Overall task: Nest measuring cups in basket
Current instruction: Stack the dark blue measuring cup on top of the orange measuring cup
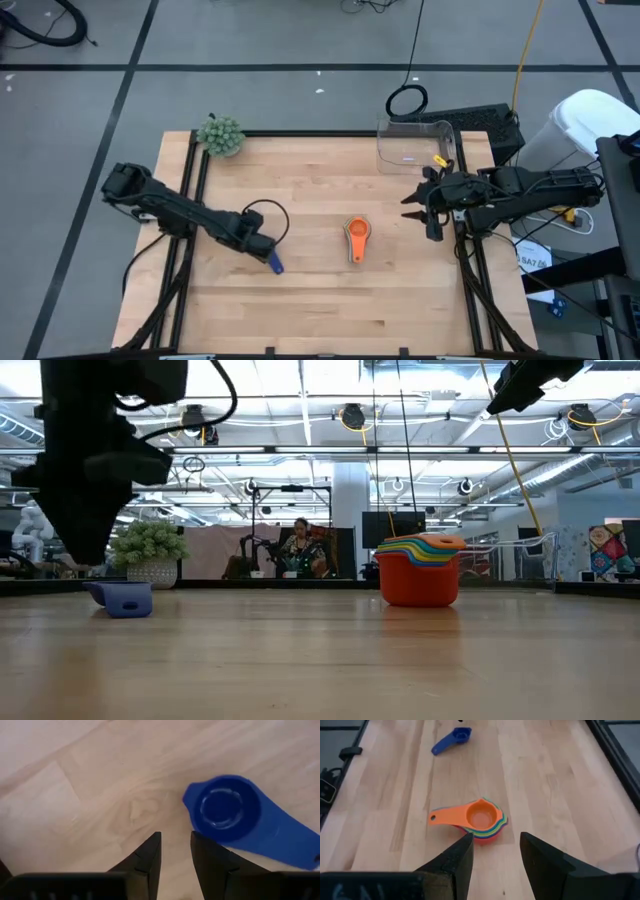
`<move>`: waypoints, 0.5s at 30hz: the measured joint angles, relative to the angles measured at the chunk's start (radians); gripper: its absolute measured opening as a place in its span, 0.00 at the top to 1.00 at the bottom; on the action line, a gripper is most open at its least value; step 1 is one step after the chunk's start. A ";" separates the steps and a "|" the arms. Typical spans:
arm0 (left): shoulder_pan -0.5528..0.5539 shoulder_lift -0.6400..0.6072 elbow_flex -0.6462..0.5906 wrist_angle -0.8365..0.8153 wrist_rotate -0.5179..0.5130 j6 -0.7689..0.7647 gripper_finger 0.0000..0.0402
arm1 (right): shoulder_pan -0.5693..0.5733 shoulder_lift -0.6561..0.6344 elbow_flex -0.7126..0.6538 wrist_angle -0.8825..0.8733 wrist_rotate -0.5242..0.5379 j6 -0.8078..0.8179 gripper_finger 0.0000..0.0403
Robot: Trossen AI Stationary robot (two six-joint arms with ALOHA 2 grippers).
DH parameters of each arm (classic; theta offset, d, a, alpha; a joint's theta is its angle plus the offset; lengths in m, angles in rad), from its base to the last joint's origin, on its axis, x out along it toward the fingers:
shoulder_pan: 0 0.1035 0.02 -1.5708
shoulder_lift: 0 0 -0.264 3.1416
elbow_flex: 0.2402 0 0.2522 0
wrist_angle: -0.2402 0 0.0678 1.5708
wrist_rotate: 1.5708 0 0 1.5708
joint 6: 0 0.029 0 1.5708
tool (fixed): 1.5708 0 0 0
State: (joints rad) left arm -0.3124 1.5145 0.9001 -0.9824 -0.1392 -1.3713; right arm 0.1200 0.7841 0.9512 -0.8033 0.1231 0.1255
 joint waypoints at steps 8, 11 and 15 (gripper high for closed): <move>0.020 0.016 0.000 0.070 0.000 0.006 0.73 | 0.000 0.000 0.000 -0.021 -0.001 -0.001 0.62; 0.020 0.018 0.000 0.079 0.003 -0.023 0.73 | 0.000 0.000 0.000 -0.021 0.001 -0.007 0.62; 0.020 0.018 0.000 0.083 0.009 -0.056 0.73 | 0.000 0.000 0.000 -0.022 0.001 -0.009 0.62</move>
State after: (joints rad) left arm -0.2928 1.5322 0.9005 -0.8993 -0.1298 -1.4268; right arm 0.1200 0.7840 0.9512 -0.8252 0.1246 0.1165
